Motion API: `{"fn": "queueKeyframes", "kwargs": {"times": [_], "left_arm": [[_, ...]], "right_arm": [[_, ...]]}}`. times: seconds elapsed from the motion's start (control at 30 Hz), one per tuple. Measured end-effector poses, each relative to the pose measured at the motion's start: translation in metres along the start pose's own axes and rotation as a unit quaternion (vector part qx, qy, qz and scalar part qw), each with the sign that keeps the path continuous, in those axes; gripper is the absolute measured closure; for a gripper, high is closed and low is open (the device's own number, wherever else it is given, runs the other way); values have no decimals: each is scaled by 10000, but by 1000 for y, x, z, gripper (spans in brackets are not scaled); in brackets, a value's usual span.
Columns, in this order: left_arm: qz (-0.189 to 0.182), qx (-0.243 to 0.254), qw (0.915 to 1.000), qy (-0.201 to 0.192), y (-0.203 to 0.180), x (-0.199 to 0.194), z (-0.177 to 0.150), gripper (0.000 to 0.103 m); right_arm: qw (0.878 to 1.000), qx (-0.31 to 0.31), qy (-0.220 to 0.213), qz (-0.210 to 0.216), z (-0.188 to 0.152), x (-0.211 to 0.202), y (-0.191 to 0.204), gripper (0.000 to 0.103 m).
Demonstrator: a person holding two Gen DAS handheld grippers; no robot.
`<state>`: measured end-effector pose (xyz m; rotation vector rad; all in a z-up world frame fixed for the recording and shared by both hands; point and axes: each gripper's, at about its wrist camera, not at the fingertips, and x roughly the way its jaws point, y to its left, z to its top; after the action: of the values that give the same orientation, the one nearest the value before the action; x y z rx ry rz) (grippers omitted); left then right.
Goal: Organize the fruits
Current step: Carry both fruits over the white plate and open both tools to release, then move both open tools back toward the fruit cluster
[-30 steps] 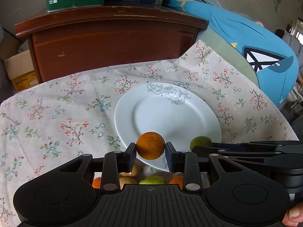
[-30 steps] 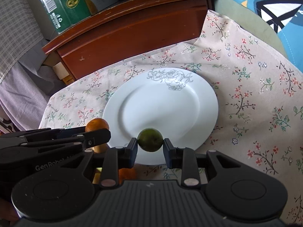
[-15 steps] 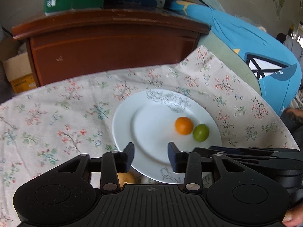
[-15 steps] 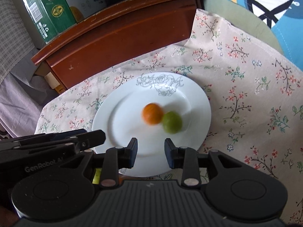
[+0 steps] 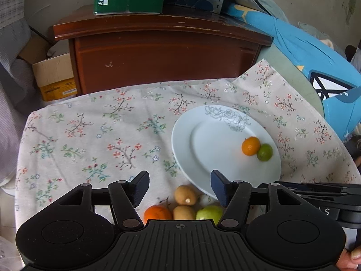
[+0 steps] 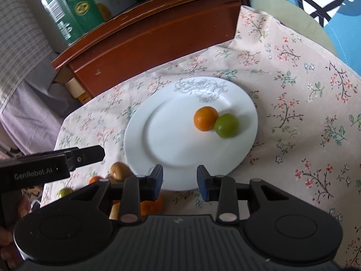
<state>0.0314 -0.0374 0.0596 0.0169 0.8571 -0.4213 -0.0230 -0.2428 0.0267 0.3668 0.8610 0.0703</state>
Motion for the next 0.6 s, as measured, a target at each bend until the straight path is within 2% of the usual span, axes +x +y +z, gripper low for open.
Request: {"fn": "queueKeyframes", "kwargs": {"times": [0.13,0.6], "left_arm": [[54,20,10000,39,7,-10,-7,39],[494,-193,9986,76,45,-43,-29,38]], "right_arm": [[9999,-101,52,47,-6,-5,5,66],[9982,-461,318,212,-30,-17,23,66]]}}
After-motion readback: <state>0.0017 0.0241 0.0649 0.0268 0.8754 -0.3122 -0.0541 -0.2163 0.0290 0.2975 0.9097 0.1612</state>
